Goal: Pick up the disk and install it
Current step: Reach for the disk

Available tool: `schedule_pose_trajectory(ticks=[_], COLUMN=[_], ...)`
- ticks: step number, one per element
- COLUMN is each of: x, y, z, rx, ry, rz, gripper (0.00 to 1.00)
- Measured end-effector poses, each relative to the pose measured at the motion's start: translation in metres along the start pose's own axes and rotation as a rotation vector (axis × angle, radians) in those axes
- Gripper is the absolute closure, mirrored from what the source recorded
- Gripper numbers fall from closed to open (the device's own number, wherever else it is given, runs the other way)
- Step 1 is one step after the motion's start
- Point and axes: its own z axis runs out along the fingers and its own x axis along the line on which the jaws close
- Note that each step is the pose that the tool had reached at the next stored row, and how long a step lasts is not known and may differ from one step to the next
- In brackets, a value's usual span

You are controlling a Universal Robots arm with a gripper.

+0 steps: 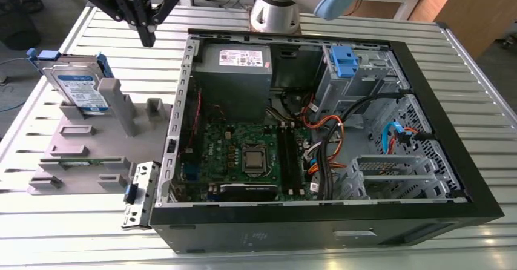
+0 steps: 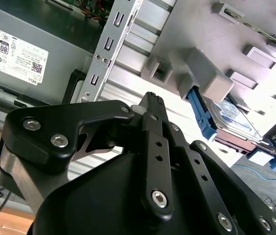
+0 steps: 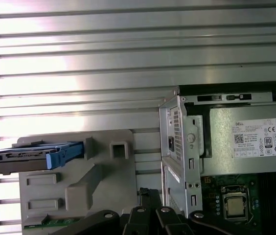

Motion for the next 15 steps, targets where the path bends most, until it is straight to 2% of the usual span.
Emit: schedule_pose_trajectory(ticks=[15], x=[0.0168], y=[-0.0013], z=[0.0012], rx=[0.0000], ry=[0.0000], rz=[0.000], gripper=[0.89])
